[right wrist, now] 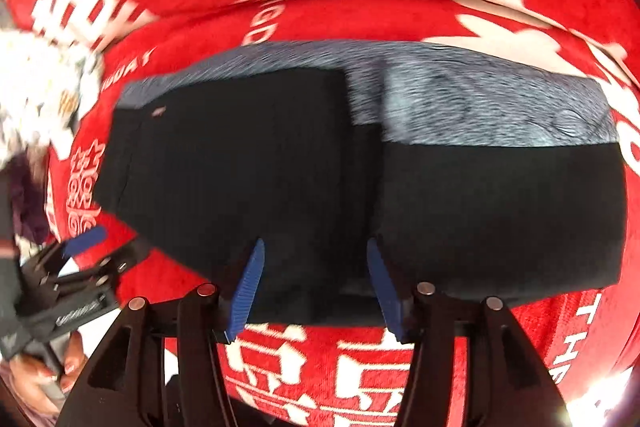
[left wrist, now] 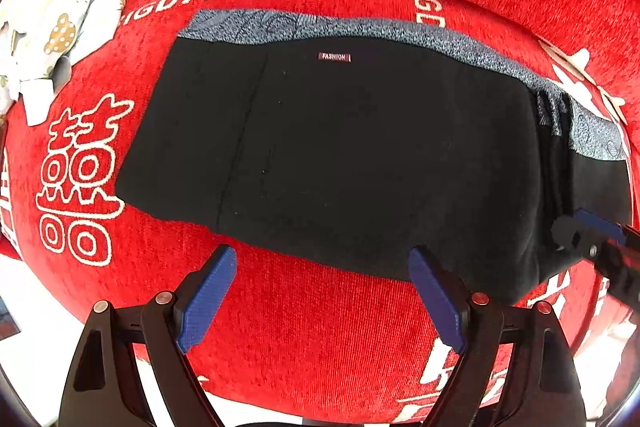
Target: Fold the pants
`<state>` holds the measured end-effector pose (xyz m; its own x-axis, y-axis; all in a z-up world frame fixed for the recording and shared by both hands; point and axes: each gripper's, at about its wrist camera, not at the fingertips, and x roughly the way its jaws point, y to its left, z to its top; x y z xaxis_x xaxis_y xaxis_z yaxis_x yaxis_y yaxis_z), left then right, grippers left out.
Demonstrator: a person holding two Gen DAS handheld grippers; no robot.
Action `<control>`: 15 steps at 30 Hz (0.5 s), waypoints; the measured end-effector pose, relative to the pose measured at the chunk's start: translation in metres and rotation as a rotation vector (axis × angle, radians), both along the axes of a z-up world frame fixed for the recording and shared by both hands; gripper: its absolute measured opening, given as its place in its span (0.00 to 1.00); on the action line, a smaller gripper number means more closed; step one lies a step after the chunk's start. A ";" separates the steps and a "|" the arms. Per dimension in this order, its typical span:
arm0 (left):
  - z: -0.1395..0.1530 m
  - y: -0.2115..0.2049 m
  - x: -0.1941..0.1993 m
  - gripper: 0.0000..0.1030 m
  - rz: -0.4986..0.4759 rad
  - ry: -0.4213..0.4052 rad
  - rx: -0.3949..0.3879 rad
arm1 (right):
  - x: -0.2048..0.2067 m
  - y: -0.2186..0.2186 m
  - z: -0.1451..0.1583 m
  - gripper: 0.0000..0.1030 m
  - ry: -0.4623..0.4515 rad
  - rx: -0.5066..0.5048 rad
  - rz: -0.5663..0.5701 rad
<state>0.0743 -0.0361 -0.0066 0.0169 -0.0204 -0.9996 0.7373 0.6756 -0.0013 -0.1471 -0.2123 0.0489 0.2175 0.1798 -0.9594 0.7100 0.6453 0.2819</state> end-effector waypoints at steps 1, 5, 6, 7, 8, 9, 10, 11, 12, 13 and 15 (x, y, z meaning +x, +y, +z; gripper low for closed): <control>-0.001 0.000 0.000 0.86 0.000 0.001 0.001 | 0.002 0.003 0.001 0.56 0.005 0.004 0.006; -0.001 0.002 0.002 0.86 0.005 0.005 -0.004 | 0.008 0.016 -0.001 0.56 0.018 0.003 0.021; -0.002 0.004 0.004 0.86 0.009 0.007 -0.003 | 0.010 0.020 -0.001 0.56 0.020 -0.002 0.037; -0.001 0.008 0.007 0.86 0.013 0.008 -0.001 | 0.013 0.023 -0.002 0.56 0.024 -0.005 0.048; -0.002 0.010 0.008 0.86 0.019 0.007 0.001 | 0.016 0.025 -0.005 0.57 0.027 -0.004 0.057; -0.003 0.014 0.011 0.86 0.028 0.003 0.005 | 0.018 0.027 -0.006 0.57 0.030 -0.001 0.065; -0.003 0.016 0.013 0.86 0.035 0.002 0.007 | 0.019 0.029 -0.007 0.57 0.033 0.000 0.068; -0.004 0.019 0.016 0.86 0.045 0.005 0.006 | 0.020 0.030 -0.007 0.57 0.038 -0.001 0.070; -0.005 0.022 0.018 0.86 0.052 0.008 0.005 | 0.021 0.032 -0.009 0.57 0.048 -0.008 0.072; -0.006 0.026 0.021 0.86 0.061 0.013 0.004 | 0.022 0.033 -0.009 0.57 0.053 -0.013 0.072; -0.007 0.032 0.026 0.86 0.070 0.028 -0.003 | 0.024 0.034 -0.010 0.59 0.066 -0.028 0.069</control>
<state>0.1006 -0.0040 -0.0137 -0.0099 -0.0234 -0.9997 0.6879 0.7254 -0.0238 -0.1228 -0.1781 0.0389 0.1417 0.1648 -0.9761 0.6801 0.7002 0.2170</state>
